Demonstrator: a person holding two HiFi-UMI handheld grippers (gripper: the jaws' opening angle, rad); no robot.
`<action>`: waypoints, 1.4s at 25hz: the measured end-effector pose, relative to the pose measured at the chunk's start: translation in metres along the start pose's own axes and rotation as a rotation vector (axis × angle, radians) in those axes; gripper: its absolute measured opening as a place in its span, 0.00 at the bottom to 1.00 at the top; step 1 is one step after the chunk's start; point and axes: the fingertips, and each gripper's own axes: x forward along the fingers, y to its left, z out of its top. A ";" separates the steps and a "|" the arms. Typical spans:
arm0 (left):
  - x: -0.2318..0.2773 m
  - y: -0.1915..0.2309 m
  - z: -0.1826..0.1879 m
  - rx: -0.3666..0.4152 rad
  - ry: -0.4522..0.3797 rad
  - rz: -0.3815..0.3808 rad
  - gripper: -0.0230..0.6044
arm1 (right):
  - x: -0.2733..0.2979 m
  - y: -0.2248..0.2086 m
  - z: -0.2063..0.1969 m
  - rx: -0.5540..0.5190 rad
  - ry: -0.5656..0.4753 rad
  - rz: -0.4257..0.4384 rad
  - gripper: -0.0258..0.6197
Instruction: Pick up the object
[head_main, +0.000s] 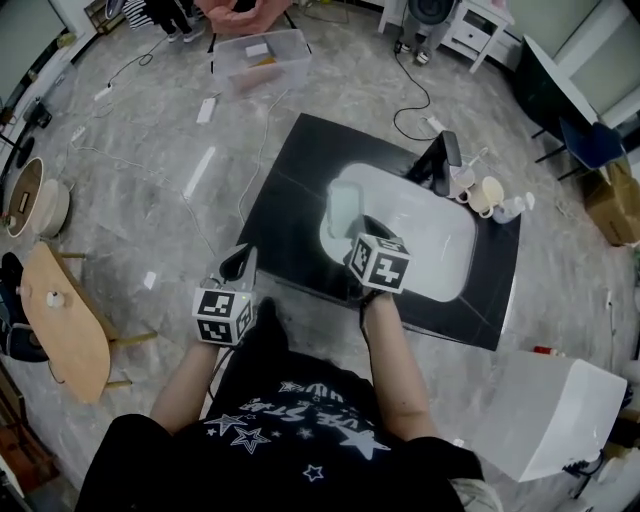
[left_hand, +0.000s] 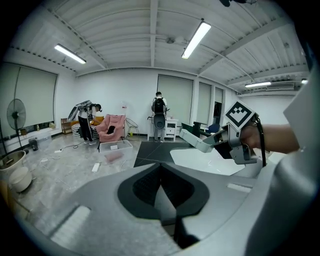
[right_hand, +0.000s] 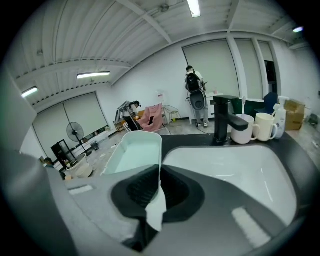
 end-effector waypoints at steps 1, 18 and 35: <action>-0.007 -0.009 -0.002 -0.001 -0.006 0.008 0.05 | -0.008 -0.001 -0.003 -0.008 -0.005 0.014 0.06; -0.124 -0.136 -0.067 -0.102 -0.018 0.190 0.05 | -0.124 -0.038 -0.081 -0.137 0.005 0.197 0.06; -0.201 -0.157 -0.118 -0.171 -0.003 0.259 0.05 | -0.171 -0.012 -0.132 -0.188 0.030 0.258 0.06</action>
